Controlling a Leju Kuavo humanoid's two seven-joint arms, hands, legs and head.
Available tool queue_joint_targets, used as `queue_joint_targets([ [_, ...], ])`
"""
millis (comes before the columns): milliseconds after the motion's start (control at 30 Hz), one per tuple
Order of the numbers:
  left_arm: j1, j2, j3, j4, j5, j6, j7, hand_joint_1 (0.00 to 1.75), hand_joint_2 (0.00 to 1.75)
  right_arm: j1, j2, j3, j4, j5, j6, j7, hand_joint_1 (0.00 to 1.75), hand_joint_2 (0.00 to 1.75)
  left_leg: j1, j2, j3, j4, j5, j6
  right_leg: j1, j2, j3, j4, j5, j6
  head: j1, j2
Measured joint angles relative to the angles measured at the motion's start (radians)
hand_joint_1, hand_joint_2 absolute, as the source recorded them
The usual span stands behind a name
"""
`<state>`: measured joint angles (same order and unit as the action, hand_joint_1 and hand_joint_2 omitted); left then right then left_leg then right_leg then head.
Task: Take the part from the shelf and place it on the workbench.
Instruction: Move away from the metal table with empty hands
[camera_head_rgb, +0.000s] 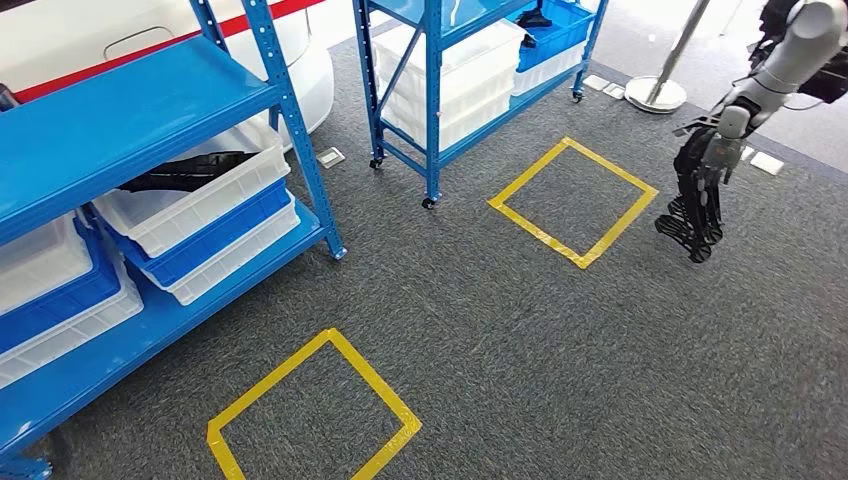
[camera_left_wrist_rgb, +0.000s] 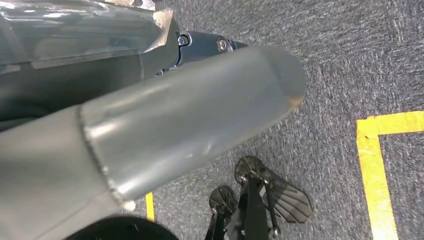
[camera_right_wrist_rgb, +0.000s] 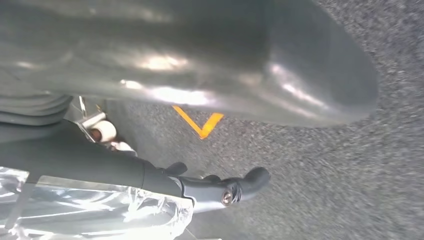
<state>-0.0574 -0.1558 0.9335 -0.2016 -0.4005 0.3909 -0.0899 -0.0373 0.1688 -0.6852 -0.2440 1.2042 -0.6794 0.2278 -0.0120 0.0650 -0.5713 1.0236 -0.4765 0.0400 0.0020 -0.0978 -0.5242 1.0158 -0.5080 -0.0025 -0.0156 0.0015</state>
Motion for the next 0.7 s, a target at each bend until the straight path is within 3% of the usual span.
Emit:
queue_joint_targets([
  [67, 0.001, 0.001, 0.000, 0.000, 0.000, 0.000, -0.001, 0.00, 0.00, -0.003, 0.003, -0.004, 0.000, 0.001, 0.000, -0.001, 0.00, 0.00, -0.003, -0.018, 0.002, -0.011, 0.002, 0.006, 0.001, -0.018, 0.005, -0.004, -0.002, 0.008, -0.001, 0.000],
  [100, 0.002, 0.001, 0.000, 0.000, 0.000, 0.001, -0.001, 0.00, 0.00, -0.005, 0.003, -0.006, 0.000, 0.001, 0.000, -0.001, 0.00, 0.00, -0.001, -0.028, 0.009, -0.022, 0.009, 0.009, 0.001, -0.016, 0.006, -0.003, -0.005, 0.012, -0.001, 0.000],
  [167, 0.004, 0.000, 0.001, 0.000, 0.000, 0.001, -0.002, 0.00, 0.00, -0.006, 0.003, -0.010, 0.000, 0.003, 0.000, -0.001, 0.00, 0.00, 0.008, -0.049, 0.022, -0.047, 0.026, 0.016, 0.001, 0.027, -0.012, 0.045, -0.031, 0.015, 0.001, 0.000],
  [233, 0.002, 0.000, 0.001, 0.000, -0.002, -0.001, -0.004, 0.00, 0.00, -0.003, 0.001, -0.013, 0.001, 0.004, 0.000, -0.001, 0.00, 0.00, 0.012, -0.072, 0.023, -0.055, 0.033, 0.019, -0.007, 0.079, -0.069, 0.163, -0.081, 0.014, 0.005, 0.000],
  [300, 0.002, -0.001, 0.001, 0.000, -0.004, -0.002, -0.005, 0.00, 0.00, -0.001, -0.001, -0.016, 0.002, 0.005, 0.000, -0.001, 0.00, 0.00, 0.014, -0.100, 0.021, -0.053, 0.033, 0.017, -0.017, 0.090, -0.116, 0.250, -0.106, 0.024, 0.008, 0.000],
  [333, 0.002, -0.001, 0.001, 0.000, -0.004, -0.002, -0.005, 0.00, 0.00, 0.000, -0.003, -0.017, 0.002, 0.006, 0.000, -0.001, 0.00, 0.00, 0.016, -0.113, 0.022, -0.051, 0.033, 0.015, -0.022, 0.092, -0.116, 0.244, -0.096, 0.035, 0.008, 0.000],
  [367, 0.003, -0.002, 0.001, 0.000, -0.005, -0.002, -0.005, 0.00, 0.00, 0.000, -0.004, -0.019, 0.003, 0.006, 0.000, -0.001, 0.00, 0.00, 0.018, -0.127, 0.022, -0.048, 0.031, 0.011, -0.027, 0.095, -0.097, 0.200, -0.070, 0.049, 0.009, 0.000],
  [433, 0.004, -0.002, 0.001, 0.000, -0.006, -0.002, -0.005, 0.00, 0.00, 0.001, -0.004, -0.022, 0.004, 0.008, 0.000, -0.001, 0.00, 0.00, 0.021, -0.150, 0.017, -0.032, 0.023, -0.003, -0.038, 0.126, -0.039, 0.071, -0.016, 0.072, 0.014, 0.000],
  [500, 0.004, 0.000, 0.001, 0.000, -0.008, -0.003, -0.005, 0.00, 0.00, -0.001, -0.004, -0.026, 0.005, 0.011, 0.000, -0.001, 0.00, 0.00, 0.019, -0.167, 0.008, -0.018, 0.015, -0.018, -0.039, 0.149, -0.011, 0.008, 0.004, 0.066, 0.018, 0.000],
  [567, 0.006, 0.001, 0.001, 0.000, -0.008, -0.004, -0.005, 0.00, 0.00, -0.002, -0.003, -0.030, 0.006, 0.013, 0.000, -0.001, 0.00, 0.00, 0.020, -0.180, 0.002, -0.015, 0.014, -0.027, -0.036, 0.138, -0.009, 0.007, 0.004, 0.046, 0.016, 0.000],
  [600, 0.006, 0.001, 0.001, 0.001, -0.008, -0.004, -0.005, 0.00, 0.00, -0.002, -0.003, -0.032, 0.006, 0.013, 0.000, -0.001, 0.00, 0.00, 0.022, -0.174, 0.000, -0.011, 0.013, -0.030, -0.036, 0.129, -0.006, 0.006, 0.006, 0.040, 0.014, 0.000],
  [667, 0.006, 0.001, 0.001, 0.001, -0.008, -0.004, -0.006, 0.00, 0.00, -0.001, -0.002, -0.034, 0.006, 0.013, 0.000, -0.001, 0.00, 0.00, 0.025, -0.132, -0.024, 0.040, -0.017, -0.036, -0.036, 0.110, -0.004, 0.004, 0.008, 0.026, 0.009, 0.000],
  [700, 0.004, 0.001, 0.001, 0.001, -0.008, -0.004, -0.006, 0.00, 0.00, 0.000, -0.002, -0.035, 0.006, 0.013, 0.000, -0.001, 0.00, 0.00, 0.025, -0.104, -0.051, 0.095, -0.046, -0.039, -0.033, 0.098, -0.004, 0.004, 0.007, 0.020, 0.006, 0.000],
])
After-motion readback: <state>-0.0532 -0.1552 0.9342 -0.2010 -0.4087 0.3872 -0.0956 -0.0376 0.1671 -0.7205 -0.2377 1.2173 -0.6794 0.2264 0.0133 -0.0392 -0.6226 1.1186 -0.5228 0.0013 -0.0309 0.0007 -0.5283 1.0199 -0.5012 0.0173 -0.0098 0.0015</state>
